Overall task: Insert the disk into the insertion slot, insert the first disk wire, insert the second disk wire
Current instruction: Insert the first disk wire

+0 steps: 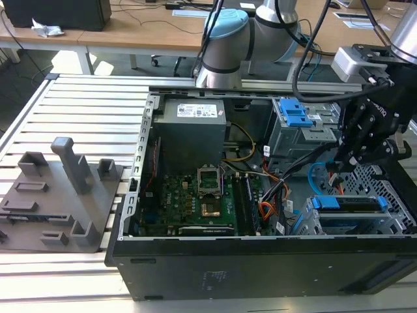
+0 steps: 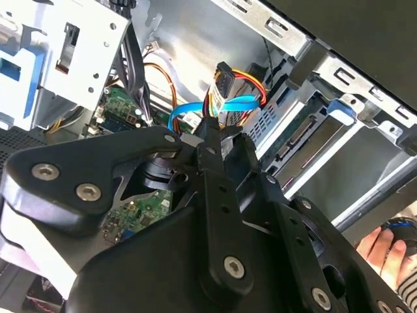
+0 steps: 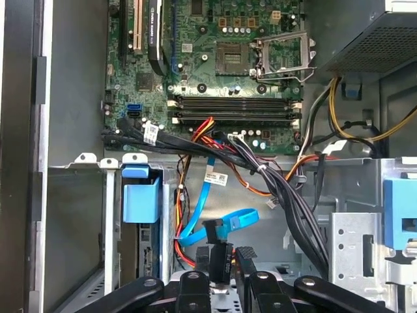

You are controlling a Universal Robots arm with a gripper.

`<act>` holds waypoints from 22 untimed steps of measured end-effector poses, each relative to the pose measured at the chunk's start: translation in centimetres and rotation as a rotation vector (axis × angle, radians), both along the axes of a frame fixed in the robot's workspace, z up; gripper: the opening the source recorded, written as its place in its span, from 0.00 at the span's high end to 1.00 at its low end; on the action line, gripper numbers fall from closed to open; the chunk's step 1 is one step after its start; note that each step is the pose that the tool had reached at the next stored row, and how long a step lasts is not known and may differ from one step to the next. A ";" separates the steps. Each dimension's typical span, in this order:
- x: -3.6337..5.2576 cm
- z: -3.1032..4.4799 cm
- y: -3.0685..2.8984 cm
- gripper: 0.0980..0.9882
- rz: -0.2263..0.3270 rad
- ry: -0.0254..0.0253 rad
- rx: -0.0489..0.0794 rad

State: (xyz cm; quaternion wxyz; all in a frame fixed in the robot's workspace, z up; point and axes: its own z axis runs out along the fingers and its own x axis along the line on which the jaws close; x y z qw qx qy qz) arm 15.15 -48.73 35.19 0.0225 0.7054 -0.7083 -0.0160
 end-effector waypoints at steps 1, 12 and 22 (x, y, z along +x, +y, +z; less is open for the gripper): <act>0.01 -0.17 0.00 0.77 0.000 0.0000 0.000; 0.01 -0.22 0.00 0.93 0.000 0.0000 -0.002; 1.83 -0.26 0.00 0.93 0.000 0.0016 -0.002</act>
